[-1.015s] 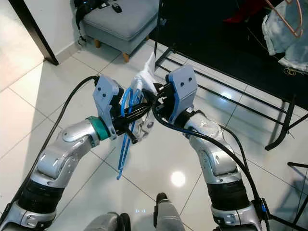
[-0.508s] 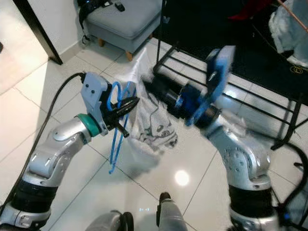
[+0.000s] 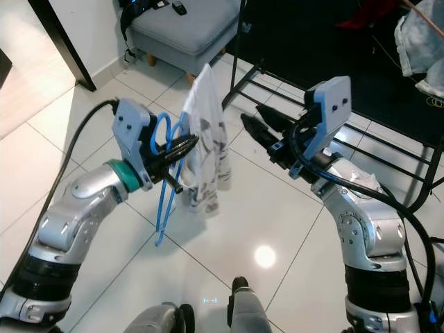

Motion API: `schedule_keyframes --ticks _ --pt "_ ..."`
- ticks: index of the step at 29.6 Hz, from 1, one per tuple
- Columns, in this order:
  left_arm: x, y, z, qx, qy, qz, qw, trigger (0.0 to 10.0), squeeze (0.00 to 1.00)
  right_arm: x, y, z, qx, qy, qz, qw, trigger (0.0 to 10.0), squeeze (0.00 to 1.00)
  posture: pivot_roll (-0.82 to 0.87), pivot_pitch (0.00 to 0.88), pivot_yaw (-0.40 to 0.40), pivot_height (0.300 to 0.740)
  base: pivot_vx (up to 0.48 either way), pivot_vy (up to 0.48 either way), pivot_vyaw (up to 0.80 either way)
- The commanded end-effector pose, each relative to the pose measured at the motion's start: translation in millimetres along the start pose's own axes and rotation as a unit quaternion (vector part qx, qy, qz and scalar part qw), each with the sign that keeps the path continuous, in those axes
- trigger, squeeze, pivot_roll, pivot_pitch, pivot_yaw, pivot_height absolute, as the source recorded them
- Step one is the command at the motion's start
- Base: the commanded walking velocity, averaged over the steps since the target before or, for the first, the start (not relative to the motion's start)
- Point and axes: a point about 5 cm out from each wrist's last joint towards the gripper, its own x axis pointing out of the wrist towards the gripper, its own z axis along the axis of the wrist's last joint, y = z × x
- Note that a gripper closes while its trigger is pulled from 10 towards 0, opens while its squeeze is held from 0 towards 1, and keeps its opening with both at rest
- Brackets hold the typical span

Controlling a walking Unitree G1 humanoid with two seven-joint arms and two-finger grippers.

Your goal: Hang hanger

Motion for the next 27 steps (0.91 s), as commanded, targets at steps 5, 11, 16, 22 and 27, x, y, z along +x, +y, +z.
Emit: schedule_keyframes --ticks 5,11,16,22,27 --pt "0.8 6.4 35 0.028 -0.065 -0.027 0.997 10.0 0.0 -13.9 -20.2 -8 -0.058 0.017 -0.082 0.995 10.0 0.0 -0.11 0.166 0.143 0.737 0.0 0.0 0.0" --pt "-10.7 -0.5 37 0.054 -0.04 -0.133 0.989 10.0 0.0 -11.8 -14.4 -5 -0.14 0.036 -0.035 0.989 10.0 0.0 -0.11 0.159 0.145 0.737 0.0 0.0 0.0" --pt "-18.2 -0.1 29 0.06 -0.015 -0.162 0.985 10.0 0.0 -13.1 -18.1 2 -0.198 0.056 -0.005 0.979 10.0 0.0 -0.12 0.159 0.144 0.737 0.0 0.0 0.0" --pt "-24.5 6.7 12 0.07 0.026 -0.181 0.981 10.0 0.0 -35.3 -26.7 29 -0.325 0.141 0.109 0.929 10.0 0.0 -0.14 0.172 0.138 0.737 0.0 0.0 0.0" --pt "-25.5 5.8 2 0.073 0.046 -0.202 0.976 10.0 0.0 -47.4 -21.4 41 -0.331 0.184 0.178 0.908 10.0 0.0 -0.15 0.181 0.139 0.737 0.0 0.0 0.0"
